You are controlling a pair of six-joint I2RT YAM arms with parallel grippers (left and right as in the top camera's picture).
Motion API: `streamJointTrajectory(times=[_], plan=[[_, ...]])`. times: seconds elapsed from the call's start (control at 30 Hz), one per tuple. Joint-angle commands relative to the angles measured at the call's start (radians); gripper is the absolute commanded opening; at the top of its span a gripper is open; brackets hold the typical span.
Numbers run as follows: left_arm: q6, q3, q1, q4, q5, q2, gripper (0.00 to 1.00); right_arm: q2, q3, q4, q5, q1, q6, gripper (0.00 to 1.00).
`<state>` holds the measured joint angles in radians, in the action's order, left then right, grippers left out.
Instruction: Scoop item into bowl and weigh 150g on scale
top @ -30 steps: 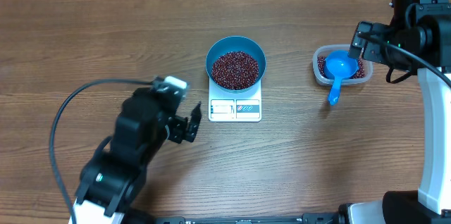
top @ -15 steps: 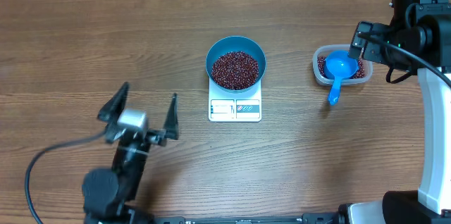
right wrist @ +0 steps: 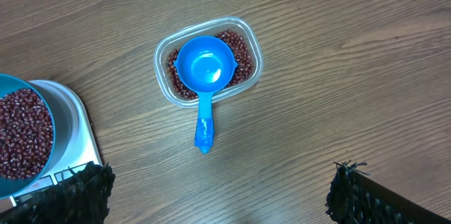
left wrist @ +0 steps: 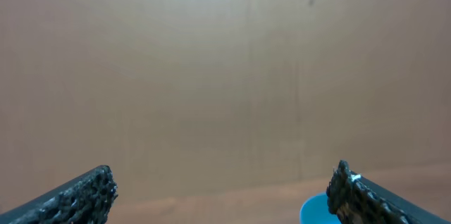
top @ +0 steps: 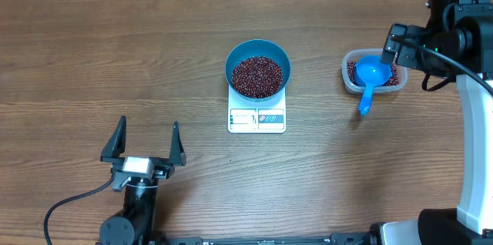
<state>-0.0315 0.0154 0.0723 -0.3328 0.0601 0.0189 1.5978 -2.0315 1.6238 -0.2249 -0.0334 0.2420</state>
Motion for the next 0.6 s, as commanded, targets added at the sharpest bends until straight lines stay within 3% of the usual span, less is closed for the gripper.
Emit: streamJointTrajectory(times=[0.0, 0.33, 0.57], plan=[[0.0, -0.011, -0.031, 0.039, 0.007, -0.016, 0.99, -0.013, -0.016, -0.002, -0.006, 0.001, -0.008, 1.0], [-0.021, -0.011, -0.049, 0.415, -0.079, -0.016, 1.0, -0.013, -0.016, -0.002, -0.006, 0.001, -0.008, 1.0], [-0.036, -0.011, -0.055, 0.41, -0.078, -0.016, 1.0, -0.013, -0.016, -0.002, -0.006, 0.001, -0.008, 1.0]])
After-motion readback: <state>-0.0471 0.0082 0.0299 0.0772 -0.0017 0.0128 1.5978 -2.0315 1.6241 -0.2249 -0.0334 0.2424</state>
